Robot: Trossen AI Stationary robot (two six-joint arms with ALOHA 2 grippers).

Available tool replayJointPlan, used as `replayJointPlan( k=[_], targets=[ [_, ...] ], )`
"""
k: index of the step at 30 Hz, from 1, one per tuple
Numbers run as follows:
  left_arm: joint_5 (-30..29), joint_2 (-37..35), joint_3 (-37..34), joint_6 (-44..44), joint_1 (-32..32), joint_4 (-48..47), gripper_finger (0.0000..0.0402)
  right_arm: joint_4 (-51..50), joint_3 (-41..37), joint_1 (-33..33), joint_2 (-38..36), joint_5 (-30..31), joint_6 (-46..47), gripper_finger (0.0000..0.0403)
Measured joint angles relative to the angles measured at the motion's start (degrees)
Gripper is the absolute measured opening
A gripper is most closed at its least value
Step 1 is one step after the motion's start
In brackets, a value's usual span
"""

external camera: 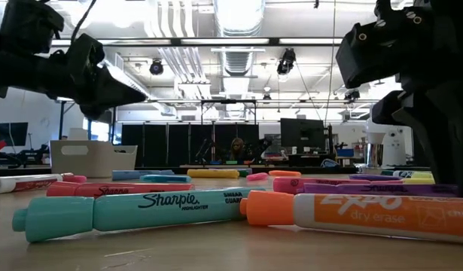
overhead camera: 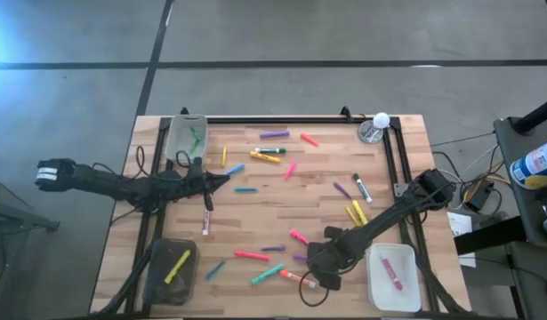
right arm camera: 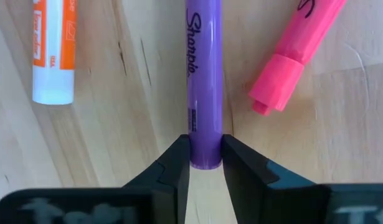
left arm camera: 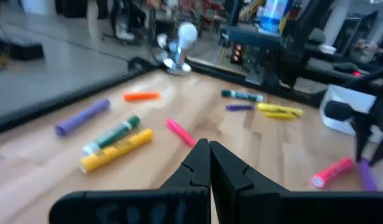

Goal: Pick & Place Markers
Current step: Put the purple marker pen into the black bin

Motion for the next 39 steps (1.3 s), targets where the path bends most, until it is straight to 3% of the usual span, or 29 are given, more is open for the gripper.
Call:
replayJointPlan(
  k=[5, 11, 22, 31, 39],
  targets=[
    [6.2, 0.6, 3.1, -1.3, -0.1, -10.0, 0.0000, 0.1, -0.1, 0.0, 0.0, 0.0, -0.2, 0.0078],
    [5.2, 3.1, 5.2, -1.0, -0.1, -10.2, 0.0006, 0.6, -0.3, 0.0, 0.0, 0.0, -0.2, 0.0077],
    [5.8, 12.2, 10.3, -3.2, -0.9, -15.5, 0.0111, 1.2, -0.4, 0.0, 0.1, 0.1, -0.2, 0.0078],
    [18.3, 17.9, 18.2, -4.1, -3.4, -23.4, 0.0133, 1.3, -0.6, -0.1, 0.2, 0.1, -0.3, 0.0074],
    [21.6, 19.6, 21.3, -3.8, -6.1, -23.1, 0.0133, 0.2, 2.8, 0.0, -0.2, 0.8, -3.8, 0.0073]
  ],
)
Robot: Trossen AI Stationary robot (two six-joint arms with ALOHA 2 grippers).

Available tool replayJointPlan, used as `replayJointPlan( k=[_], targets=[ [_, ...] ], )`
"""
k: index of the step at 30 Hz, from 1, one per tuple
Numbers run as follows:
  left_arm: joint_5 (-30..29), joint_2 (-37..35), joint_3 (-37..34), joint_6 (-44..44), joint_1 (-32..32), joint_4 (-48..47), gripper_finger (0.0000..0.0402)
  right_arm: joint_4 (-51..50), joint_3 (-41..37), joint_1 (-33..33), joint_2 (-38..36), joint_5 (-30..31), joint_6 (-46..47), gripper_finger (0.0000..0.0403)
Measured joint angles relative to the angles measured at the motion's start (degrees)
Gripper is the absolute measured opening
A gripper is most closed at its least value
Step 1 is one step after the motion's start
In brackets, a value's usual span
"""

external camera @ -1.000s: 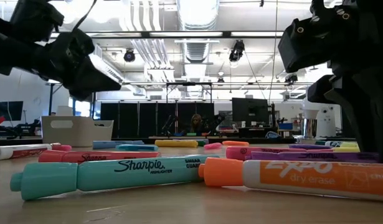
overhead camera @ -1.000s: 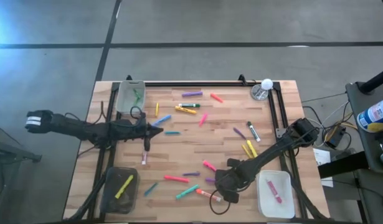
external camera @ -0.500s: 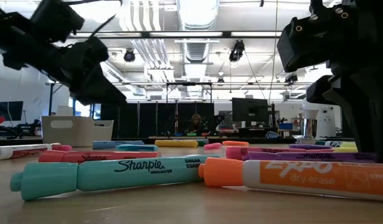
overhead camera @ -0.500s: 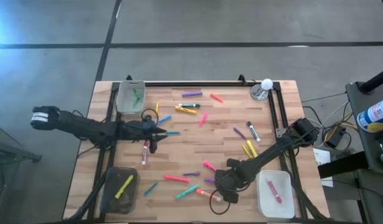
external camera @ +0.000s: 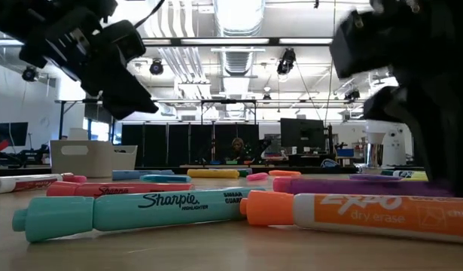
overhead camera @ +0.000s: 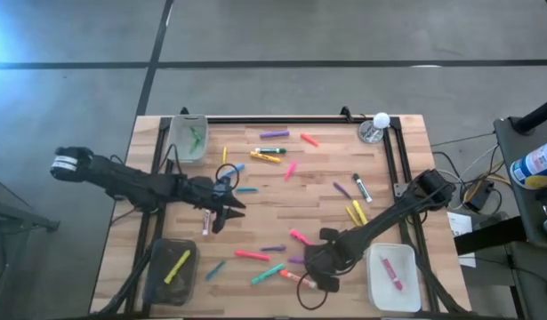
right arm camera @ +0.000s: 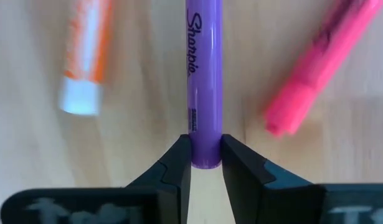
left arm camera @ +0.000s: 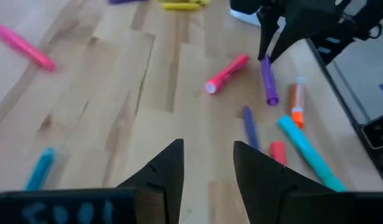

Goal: Pick & Place Markers
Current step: Put the purple marker pen into the black bin

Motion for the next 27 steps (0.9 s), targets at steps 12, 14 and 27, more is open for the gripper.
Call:
replayJointPlan(
  k=[12, 14, 27],
  targets=[
    [-7.3, 5.4, -12.0, 11.5, -8.1, 42.8, 0.0132, 15.7, 0.4, -0.6, -1.9, 18.4, -9.8, 0.0072],
    [-8.1, 7.0, -14.3, 12.1, -8.1, 51.4, 0.0132, 21.2, -0.6, -1.4, -1.9, 22.4, -12.8, 0.0072],
    [-7.0, 11.2, -11.3, 15.2, -8.4, 60.8, 0.0132, 67.7, -7.4, -10.9, -2.2, 20.2, -32.2, 0.0072]
  ],
)
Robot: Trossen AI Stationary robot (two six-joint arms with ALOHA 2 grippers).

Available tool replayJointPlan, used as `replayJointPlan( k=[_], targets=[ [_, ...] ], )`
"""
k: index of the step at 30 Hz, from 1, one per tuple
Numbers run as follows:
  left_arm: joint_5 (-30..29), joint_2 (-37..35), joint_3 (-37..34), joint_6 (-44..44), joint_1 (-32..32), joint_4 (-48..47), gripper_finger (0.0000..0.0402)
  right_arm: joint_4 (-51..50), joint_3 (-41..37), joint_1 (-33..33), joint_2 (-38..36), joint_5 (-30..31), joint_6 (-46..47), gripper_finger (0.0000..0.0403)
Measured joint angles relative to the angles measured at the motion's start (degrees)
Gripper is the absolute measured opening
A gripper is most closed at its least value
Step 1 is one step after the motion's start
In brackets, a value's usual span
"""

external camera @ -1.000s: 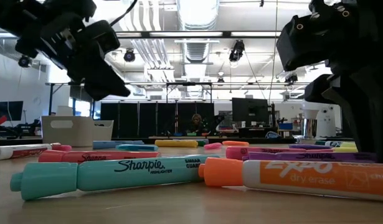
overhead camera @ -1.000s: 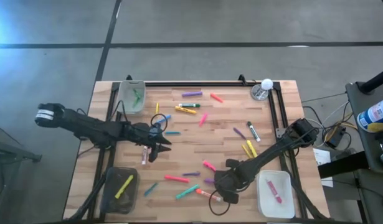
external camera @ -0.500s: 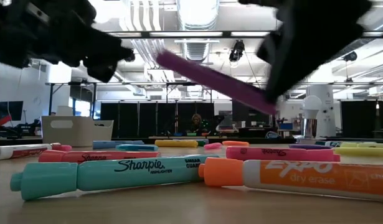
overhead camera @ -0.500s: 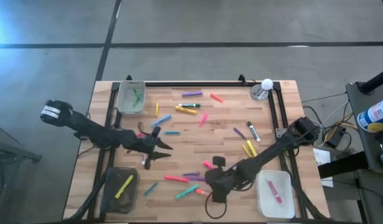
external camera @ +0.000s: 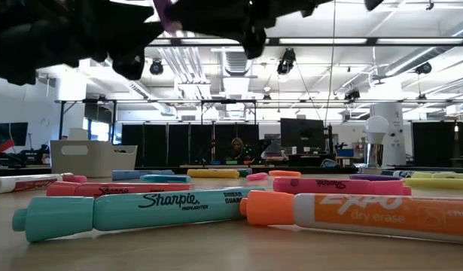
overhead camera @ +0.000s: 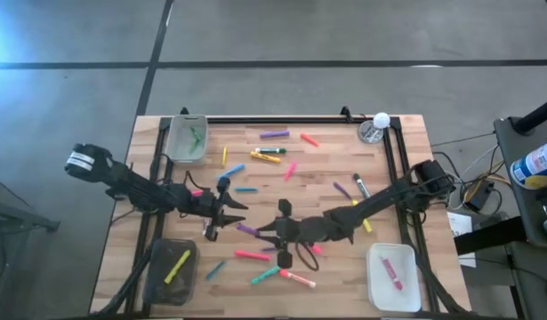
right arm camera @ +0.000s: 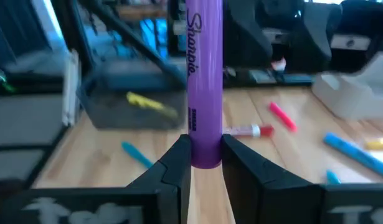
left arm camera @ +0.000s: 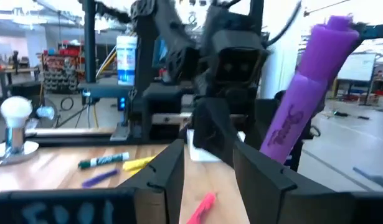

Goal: Pick & Place Markers
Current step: Put the purple marker pen into the black bin

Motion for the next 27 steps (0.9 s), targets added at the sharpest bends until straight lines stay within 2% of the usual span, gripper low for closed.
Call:
replayJointPlan(
  k=[5, 11, 27],
  targets=[
    [3.9, -0.5, 1.2, 0.0, -0.1, 0.2, 0.0132, 6.6, -3.0, -0.8, -0.1, 0.1, -1.3, 0.0072],
    [5.4, -0.7, 2.2, 0.0, -0.4, 0.1, 0.0132, 12.5, -5.4, -1.7, -0.1, 0.1, -1.6, 0.0072],
    [4.0, -0.5, 7.2, 1.7, -0.5, -1.9, 0.0132, 12.3, -5.3, -3.9, -0.1, -0.8, -2.2, 0.0072]
  ],
)
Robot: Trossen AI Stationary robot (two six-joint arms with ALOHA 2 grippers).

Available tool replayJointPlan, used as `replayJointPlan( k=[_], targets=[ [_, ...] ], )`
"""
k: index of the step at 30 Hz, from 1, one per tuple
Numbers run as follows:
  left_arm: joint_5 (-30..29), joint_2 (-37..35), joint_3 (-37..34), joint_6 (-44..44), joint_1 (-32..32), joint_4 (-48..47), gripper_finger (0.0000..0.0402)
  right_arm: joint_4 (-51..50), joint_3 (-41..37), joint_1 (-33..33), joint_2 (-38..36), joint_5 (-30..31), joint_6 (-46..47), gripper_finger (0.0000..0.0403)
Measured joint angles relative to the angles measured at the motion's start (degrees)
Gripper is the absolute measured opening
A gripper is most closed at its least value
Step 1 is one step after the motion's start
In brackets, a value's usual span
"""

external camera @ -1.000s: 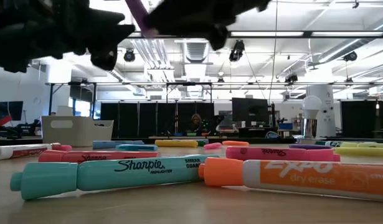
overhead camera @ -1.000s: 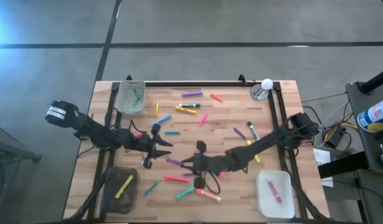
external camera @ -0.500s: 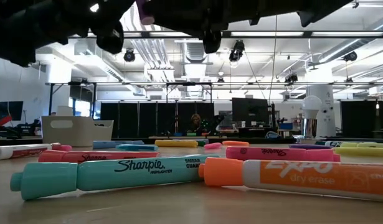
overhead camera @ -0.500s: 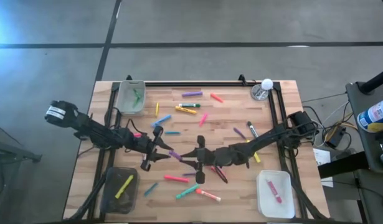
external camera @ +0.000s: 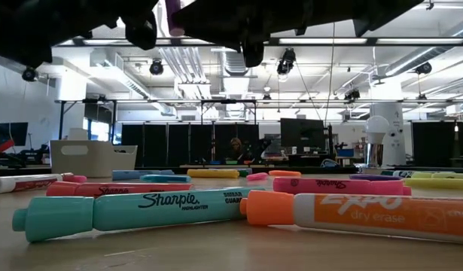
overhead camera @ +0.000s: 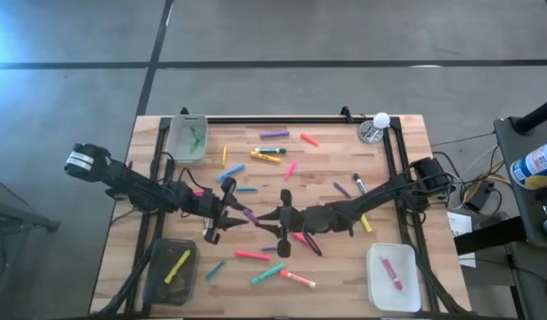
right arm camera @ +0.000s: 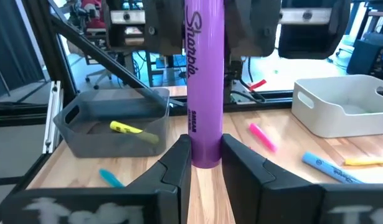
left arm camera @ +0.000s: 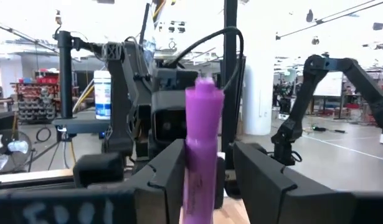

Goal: Pick & Place Markers
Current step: Put the purple marker pen into the black bin

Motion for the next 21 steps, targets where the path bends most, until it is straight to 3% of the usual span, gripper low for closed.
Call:
replayJointPlan(
  k=[10, 17, 21],
  targets=[
    [-0.9, 0.0, 2.8, 0.0, 0.0, -3.0, 0.0127, -0.7, 0.0, 0.0, 0.0, -1.3, -0.4, 0.0072],
    [-0.9, -0.1, 3.1, 1.0, 0.0, -4.5, 0.0061, -1.5, 0.0, 0.0, 0.0, -2.3, -0.4, 0.0081],
    [-4.5, -0.2, 3.1, 1.2, 0.0, -4.6, 0.0055, -1.6, 0.0, -0.1, 0.0, -1.7, -0.4, 0.0105]
  ],
)
